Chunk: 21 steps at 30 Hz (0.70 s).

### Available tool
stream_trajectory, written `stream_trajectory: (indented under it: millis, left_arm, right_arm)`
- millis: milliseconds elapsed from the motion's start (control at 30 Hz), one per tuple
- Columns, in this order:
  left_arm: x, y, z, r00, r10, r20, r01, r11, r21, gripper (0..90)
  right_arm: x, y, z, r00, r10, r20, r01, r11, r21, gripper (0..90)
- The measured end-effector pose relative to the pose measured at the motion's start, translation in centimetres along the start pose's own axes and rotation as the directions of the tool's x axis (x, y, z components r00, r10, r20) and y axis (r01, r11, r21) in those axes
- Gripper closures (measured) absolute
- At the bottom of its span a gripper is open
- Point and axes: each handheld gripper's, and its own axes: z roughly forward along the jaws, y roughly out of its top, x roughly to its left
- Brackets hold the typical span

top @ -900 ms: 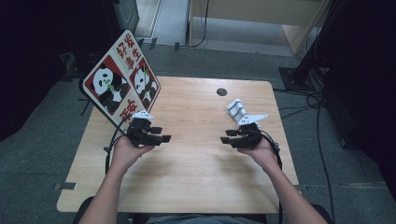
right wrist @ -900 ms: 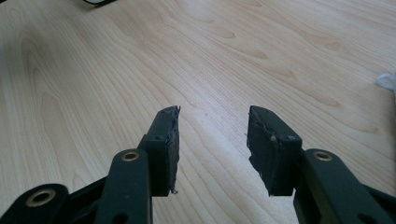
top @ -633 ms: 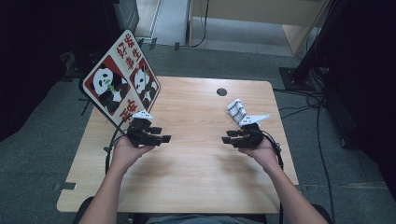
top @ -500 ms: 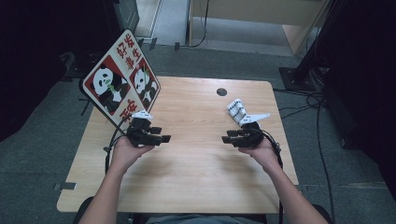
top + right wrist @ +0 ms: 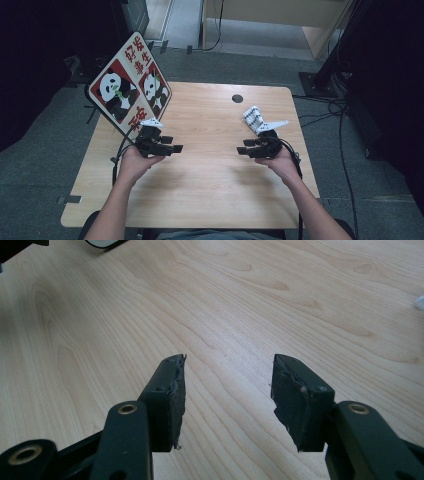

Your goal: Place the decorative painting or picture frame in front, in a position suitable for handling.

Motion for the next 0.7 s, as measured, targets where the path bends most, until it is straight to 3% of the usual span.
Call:
stream_trajectory:
  millis: [700]
  left_arm:
    - [0.26, -0.24, -0.63, 0.9998, -0.02, -0.005, 0.02, 0.9997, -0.011, 36.0]
  right_arm:
    - [-0.22, -0.02, 0.12, 0.9999, -0.01, 0.009, 0.01, 1.0, 0.018, 47.4]
